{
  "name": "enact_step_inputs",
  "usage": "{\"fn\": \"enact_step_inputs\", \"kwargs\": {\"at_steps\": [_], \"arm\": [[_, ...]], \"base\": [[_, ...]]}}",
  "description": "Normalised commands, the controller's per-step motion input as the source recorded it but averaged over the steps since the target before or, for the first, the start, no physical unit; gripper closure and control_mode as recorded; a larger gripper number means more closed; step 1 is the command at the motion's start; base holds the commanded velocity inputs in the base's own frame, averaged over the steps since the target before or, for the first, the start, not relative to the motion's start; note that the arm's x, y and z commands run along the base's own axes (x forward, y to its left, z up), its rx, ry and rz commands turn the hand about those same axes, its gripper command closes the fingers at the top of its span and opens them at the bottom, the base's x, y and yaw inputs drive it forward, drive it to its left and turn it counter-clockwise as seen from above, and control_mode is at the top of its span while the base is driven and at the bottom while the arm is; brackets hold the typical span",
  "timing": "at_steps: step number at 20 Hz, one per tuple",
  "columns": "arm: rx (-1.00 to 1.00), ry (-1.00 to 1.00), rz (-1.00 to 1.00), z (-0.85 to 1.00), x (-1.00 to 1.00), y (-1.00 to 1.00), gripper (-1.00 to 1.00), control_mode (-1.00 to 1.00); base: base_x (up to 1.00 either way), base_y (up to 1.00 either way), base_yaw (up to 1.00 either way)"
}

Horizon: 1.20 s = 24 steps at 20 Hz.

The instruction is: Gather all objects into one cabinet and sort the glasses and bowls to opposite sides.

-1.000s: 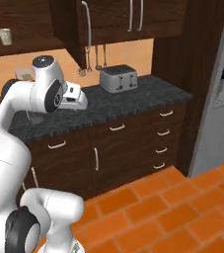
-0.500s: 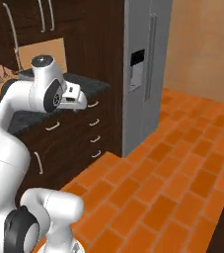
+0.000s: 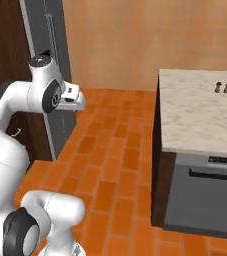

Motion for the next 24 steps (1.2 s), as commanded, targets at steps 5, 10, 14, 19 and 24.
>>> {"fn": "enact_step_inputs", "kwargs": {"at_steps": [5, 10, 14, 19, 24], "arm": [[0.00, 0.00, 0.00, 0.00, 0.00, 0.00, -1.00, 1.00], [0.00, 0.00, 0.00, 0.00, 0.00, 0.00, -1.00, 1.00], [0.00, 0.00, 0.00, 0.00, 0.00, 0.00, -1.00, 1.00], [0.00, 0.00, 0.00, 0.00, 0.00, 0.00, -1.00, 1.00], [0.00, 0.00, 0.00, 0.00, 0.00, 0.00, -1.00, 1.00]], "base": [[0.00, -0.03, -0.78], [0.00, 0.00, -0.99], [0.00, 0.00, -0.97], [-0.05, -0.02, -0.88], [0.44, -0.18, -0.20]]}}
